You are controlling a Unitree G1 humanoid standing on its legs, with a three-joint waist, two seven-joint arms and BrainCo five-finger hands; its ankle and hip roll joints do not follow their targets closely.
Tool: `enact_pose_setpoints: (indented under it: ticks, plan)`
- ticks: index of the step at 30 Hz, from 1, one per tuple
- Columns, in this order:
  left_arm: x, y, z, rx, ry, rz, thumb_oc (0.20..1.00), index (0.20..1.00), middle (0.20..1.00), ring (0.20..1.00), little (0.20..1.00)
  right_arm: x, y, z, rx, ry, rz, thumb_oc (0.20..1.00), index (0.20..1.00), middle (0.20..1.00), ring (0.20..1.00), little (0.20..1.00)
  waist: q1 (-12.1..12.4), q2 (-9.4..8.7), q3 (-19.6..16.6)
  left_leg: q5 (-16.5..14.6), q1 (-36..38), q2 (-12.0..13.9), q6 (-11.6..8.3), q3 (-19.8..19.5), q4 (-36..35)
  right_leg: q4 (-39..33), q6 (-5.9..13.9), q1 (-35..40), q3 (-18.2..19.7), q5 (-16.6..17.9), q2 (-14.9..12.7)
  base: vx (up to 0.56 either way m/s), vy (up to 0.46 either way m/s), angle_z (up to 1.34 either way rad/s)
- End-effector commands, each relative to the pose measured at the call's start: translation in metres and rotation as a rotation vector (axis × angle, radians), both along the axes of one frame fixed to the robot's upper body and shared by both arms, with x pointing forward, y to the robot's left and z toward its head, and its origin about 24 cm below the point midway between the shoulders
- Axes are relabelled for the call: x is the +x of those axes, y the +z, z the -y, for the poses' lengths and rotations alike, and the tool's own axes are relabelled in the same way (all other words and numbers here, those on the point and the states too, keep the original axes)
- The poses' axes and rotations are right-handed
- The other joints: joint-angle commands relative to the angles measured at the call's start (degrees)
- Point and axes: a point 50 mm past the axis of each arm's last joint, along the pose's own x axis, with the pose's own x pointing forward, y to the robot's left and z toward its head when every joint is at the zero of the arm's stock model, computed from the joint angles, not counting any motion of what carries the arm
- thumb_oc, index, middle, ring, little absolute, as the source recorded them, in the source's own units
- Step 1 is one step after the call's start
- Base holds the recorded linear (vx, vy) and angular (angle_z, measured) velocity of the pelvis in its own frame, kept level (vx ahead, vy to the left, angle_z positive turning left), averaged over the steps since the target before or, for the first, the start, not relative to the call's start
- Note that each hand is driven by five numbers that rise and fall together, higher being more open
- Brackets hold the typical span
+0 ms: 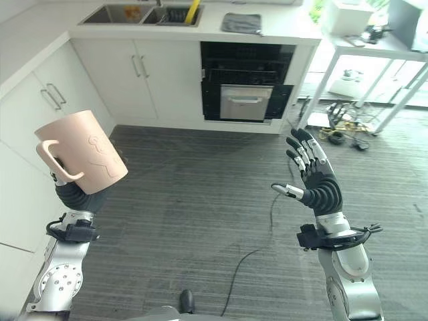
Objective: Place the dishes in the dishwasher.
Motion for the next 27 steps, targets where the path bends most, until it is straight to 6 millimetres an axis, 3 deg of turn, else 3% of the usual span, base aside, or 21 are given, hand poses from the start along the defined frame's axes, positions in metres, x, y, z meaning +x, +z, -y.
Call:
enact_pose_setpoints:
  ticks: [1, 3, 4, 5, 7, 8, 10, 14, 18, 20, 22, 24, 25, 26, 27]
  plan:
    - [-0.012, 0.005, -0.006, 0.075, 0.0, 0.035, 0.2, 0.2, 0.2, 0.2, 0.2, -0.001, 0.009, -0.003, -0.022, -0.036, 0.095, 1.0, 1.0, 1.0, 1.0, 1.0, 0.74, 0.16, -6.3, -0.64, -4.35, 2.34, -5.18, -1.75, 0.13, 9.39, 0.22, -4.13, 0.26, 11.37, 4.15, 0.39, 0.42, 0.43]
    - [-0.012, 0.004, -0.004, 0.092, 0.002, 0.03, 0.2, 0.2, 0.2, 0.2, 0.2, 0.0, 0.006, -0.006, -0.014, -0.03, 0.085, 1.0, 1.0, 1.0, 1.0, 1.0, -0.02, 1.33, -5.51, -2.03, -2.25, 2.67, -4.74, -2.09, 0.13, 19.08, -0.58, -11.79, 0.15, 13.17, 5.1, 0.26, 0.283, 0.19]
    - [-0.01, 0.006, -0.003, 0.088, 0.004, 0.031, 0.2, 0.2, 0.2, 0.2, 0.2, 0.003, 0.004, -0.009, -0.024, -0.023, 0.077, 1.0, 1.0, 1.0, 1.0, 1.0, -0.35, 1.66, -4.78, -2.32, -1.0, 2.67, -4.88, -2.61, 0.13, 17.18, -1.91, -16.45, -1.59, 10.91, 4.86, 0.33, 0.158, -0.28]
    - [-0.009, 0.01, -0.005, 0.095, 0.007, 0.036, 0.2, 0.2, 0.2, 0.2, 0.2, 0.002, 0.006, -0.006, -0.035, -0.016, 0.079, 1.0, 1.0, 1.0, 1.0, 1.0, -0.72, 1.46, -4.04, -2.53, 0.21, 2.53, -5.38, -3.14, 0.13, 9.59, -2.67, -16.4, -4.7, 8.91, 4.71, 0.34, 0.063, -0.42]
    - [-0.009, 0.012, -0.007, 0.096, 0.007, 0.038, 0.2, 0.2, 0.2, 0.2, 0.2, 0.0, 0.009, -0.002, -0.047, -0.013, 0.09, 1.0, 1.0, 1.0, 1.0, 1.0, -1.35, 1.02, -3.18, -3.58, 1.82, 2.43, -5.79, -3.23, 0.13, 2.12, -2.88, -16.92, -7.06, 9.92, 3.42, 0.32, -0.088, -0.05]
    - [-0.01, 0.012, -0.007, 0.122, 0.017, 0.04, 0.2, 0.2, 0.2, 0.2, 0.2, -0.004, 0.011, 0.003, -0.035, -0.007, 0.103, 1.0, 1.0, 1.0, 1.0, 1.0, -2.68, 0.63, -1.97, -5.73, 4.29, 2.75, -6.51, -3.0, 0.13, -9.42, -2.41, -17.42, -8.49, 12.35, 1.97, 0.39, -0.216, 0.09]
    - [-0.01, 0.012, -0.002, 0.146, 0.023, 0.042, 0.2, 0.2, 0.2, 0.2, 0.2, -0.003, 0.014, 0.004, -0.018, -0.007, 0.109, 1.0, 1.0, 1.0, 1.0, 1.0, -3.98, 0.56, -1.08, -8.3, 6.75, 3.14, -6.89, -3.32, 0.13, -20.58, -1.07, -19.18, -6.75, 17.13, -0.24, 0.48, -0.322, 0.22]
    - [-0.011, 0.012, -0.003, 0.184, 0.028, 0.04, 0.2, 0.2, 0.2, 0.2, 0.2, -0.003, 0.014, 0.0, -0.001, 0.0, 0.119, 1.0, 1.0, 1.0, 1.0, 1.0, -4.55, 0.58, -0.96, -10.95, 9.11, 4.27, -6.78, -2.68, 0.13, -22.62, -0.08, -19.83, -5.08, 19.62, -1.91, 0.33, -0.328, 0.46]
    - [-0.009, 0.01, -0.008, 0.173, 0.062, -0.005, 0.2, 0.2, 0.2, 0.2, 0.2, 0.003, 0.018, -0.004, -0.006, 0.043, 0.112, 1.0, 1.0, 1.0, 1.0, 1.0, -5.04, 0.53, -3.74, -11.95, 13.05, 7.37, -8.88, -0.32, 0.26, -23.36, -0.13, -16.39, -5.3, 18.14, 0.14, 0.42, -0.508, 0.15]
    - [-0.011, 0.01, -0.008, 0.166, 0.07, -0.007, 0.2, 0.2, 0.2, 0.2, 0.2, 0.005, 0.02, -0.005, 0.004, 0.063, 0.11, 1.0, 1.0, 1.0, 1.0, 1.0, -5.22, 1.2, -4.32, -7.97, 13.28, 9.7, -10.85, 0.09, 2.44, -23.21, -1.74, -15.62, -4.95, 16.77, 2.45, 0.32, -0.443, -0.26]
    - [-0.015, 0.007, -0.009, 0.178, 0.074, -0.008, 0.2, 0.2, 0.2, 0.2, 0.2, 0.003, 0.019, -0.003, 0.016, 0.079, 0.1, 1.0, 1.0, 1.0, 1.0, 1.0, -5.15, 1.7, -4.55, -2.03, 11.16, 12.24, -13.09, -0.19, 8.4, -23.17, -3.8, -14.26, -4.72, 15.07, 5.02, 0.24, -0.423, -0.36]
    - [-0.02, 0.003, -0.01, 0.178, 0.08, -0.021, 0.2, 0.2, 0.2, 0.2, 0.2, 0.002, 0.018, -0.001, 0.003, 0.09, 0.083, 1.0, 1.0, 1.0, 1.0, 1.0, -4.56, 1.07, -4.4, 2.99, 5.85, 14.35, -14.77, -0.71, 19.73, -23.37, -6.19, -12.01, -4.34, 13.21, 6.74, 0.24, -0.455, -0.36]
    - [-0.021, 0.0, -0.01, 0.175, 0.086, -0.026, 0.2, 0.2, 0.2, 0.2, 0.2, 0.002, 0.017, -0.001, -0.004, 0.101, 0.077, 1.0, 1.0, 1.0, 1.0, 1.0, -4.41, 0.61, -4.18, 3.91, 3.84, 14.72, -14.99, -0.58, 24.97, -23.37, -7.05, -11.15, -4.03, 12.57, 7.08, 0.28, -0.466, -0.35]
    - [-0.024, -0.004, -0.011, 0.171, 0.098, -0.03, 0.2, 0.2, 0.2, 0.2, 0.2, 0.002, 0.016, -0.002, -0.018, 0.117, 0.074, 1.0, 1.0, 1.0, 1.0, 1.0, -3.82, -0.01, -3.36, 4.9, -1.61, 14.57, -15.14, -1.18, 34.56, -23.25, -8.63, -9.46, -3.36, 11.44, 7.6, 0.23, -0.393, -0.38]
    - [-0.025, -0.005, -0.01, 0.172, 0.097, -0.03, 0.2, 0.2, 0.2, 0.2, 0.2, 0.002, 0.015, -0.002, -0.023, 0.115, 0.075, 1.0, 1.0, 1.0, 1.0, 1.0, -3.4, -0.59, -2.91, 5.38, -4.3, 14.43, -14.89, -1.52, 37.6, -23.22, -9.12, -8.68, -3.31, 11.27, 7.41, 0.16, -0.269, -0.28]
